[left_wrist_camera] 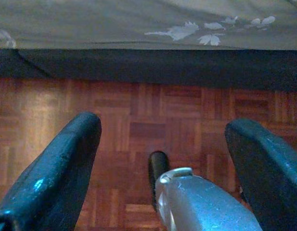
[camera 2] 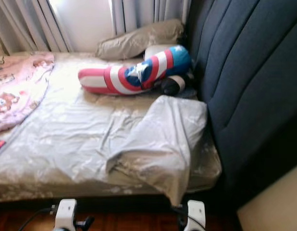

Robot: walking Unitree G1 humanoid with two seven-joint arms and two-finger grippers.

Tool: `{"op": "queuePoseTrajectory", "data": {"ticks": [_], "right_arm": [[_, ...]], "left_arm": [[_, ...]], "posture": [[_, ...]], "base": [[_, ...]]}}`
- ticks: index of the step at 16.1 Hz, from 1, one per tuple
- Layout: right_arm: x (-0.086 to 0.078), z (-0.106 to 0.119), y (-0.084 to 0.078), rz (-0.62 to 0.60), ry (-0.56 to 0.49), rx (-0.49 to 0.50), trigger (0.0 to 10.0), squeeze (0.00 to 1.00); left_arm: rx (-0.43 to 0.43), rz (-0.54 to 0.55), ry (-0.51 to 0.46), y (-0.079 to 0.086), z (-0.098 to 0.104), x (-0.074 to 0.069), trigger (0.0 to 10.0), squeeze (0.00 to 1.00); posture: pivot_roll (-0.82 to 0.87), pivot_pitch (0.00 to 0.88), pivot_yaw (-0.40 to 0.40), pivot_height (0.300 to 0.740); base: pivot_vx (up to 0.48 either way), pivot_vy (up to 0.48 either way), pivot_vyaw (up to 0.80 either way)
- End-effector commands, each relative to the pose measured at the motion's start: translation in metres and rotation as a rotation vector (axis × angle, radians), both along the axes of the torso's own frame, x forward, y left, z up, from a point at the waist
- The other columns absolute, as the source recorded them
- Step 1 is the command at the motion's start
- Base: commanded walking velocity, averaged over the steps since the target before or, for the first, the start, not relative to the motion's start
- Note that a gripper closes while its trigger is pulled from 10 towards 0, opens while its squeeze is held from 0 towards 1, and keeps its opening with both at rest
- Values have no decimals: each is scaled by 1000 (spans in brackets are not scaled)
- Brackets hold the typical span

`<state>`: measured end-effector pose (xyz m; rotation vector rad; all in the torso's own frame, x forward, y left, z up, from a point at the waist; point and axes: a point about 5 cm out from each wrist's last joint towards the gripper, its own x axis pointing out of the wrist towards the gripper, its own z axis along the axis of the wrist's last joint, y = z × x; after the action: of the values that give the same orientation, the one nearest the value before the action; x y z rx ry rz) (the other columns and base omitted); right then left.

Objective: Clean up the room

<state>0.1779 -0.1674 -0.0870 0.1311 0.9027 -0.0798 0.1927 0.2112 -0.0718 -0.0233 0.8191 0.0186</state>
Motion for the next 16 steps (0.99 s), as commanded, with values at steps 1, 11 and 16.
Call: {"op": "queuePoseTrajectory", "data": {"ticks": [1, 11, 16], "right_arm": [[-1, 0, -9, -7, 0, -22, 10000, 0], [-6, -2, -8, 11, 2, -30, 10000, 0], [43, 32, -5, -1, -313, 11, 10000, 0]], "left_arm": [[-19, 3, -19, -5, 1, 4, 10000, 0], [-71, 16, -275, -9, 36, 52, 10000, 0], [-70, -2, -356, -6, 37, 43, 10000, 0]], "posture": [[61, 3, -18, 740], [57, 0, -11, 740], [42, 0, -17, 740]], "base": [[0, 0, 0], [0, 0, 0], [0, 0, 0]]}}
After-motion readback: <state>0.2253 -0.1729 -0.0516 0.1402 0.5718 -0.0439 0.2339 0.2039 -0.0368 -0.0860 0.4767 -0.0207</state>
